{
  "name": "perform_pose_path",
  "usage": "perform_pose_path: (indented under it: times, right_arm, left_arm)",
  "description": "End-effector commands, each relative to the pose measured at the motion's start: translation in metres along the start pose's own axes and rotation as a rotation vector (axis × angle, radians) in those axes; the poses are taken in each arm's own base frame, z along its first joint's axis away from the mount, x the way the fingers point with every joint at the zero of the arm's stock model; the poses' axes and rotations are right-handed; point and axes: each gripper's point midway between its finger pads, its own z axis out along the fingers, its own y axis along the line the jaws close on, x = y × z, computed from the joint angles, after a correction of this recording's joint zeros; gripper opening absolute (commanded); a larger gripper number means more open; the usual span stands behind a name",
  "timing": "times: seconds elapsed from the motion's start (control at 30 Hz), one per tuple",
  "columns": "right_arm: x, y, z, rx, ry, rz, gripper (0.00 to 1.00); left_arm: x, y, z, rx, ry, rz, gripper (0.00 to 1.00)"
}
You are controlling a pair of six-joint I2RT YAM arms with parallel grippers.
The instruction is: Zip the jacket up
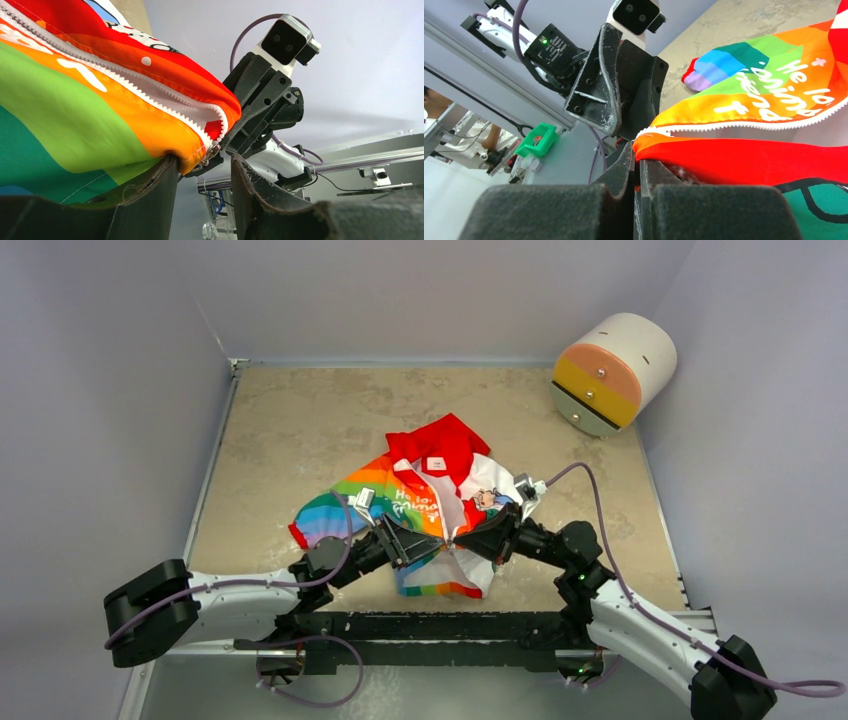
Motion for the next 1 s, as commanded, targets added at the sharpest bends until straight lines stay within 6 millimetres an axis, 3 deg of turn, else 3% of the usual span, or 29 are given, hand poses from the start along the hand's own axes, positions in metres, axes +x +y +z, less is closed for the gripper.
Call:
perform_pose_path:
  times: [0.0, 0.7, 0.97]
  right_arm:
    - [-0.009, 0.019, 0.0, -0.084, -0.03, -0.033, 0.0]
    - [-0.006, 0.016, 0.0, -0.081, -0.027, -0.02, 0.0]
    - [-0.007, 0.016, 0.001, -0.077, -0.032, -0.012, 0.0]
  left_arm:
    - [0.0, -0.025, 0.0, 0.098, 0.009, -0.01, 0.41]
    - [0.007, -0.028, 0.003, 0.107, 0.047, 0.011, 0.2]
    - [0.01, -0.028, 0.005, 0.098, 0.07, 0.038, 0.0]
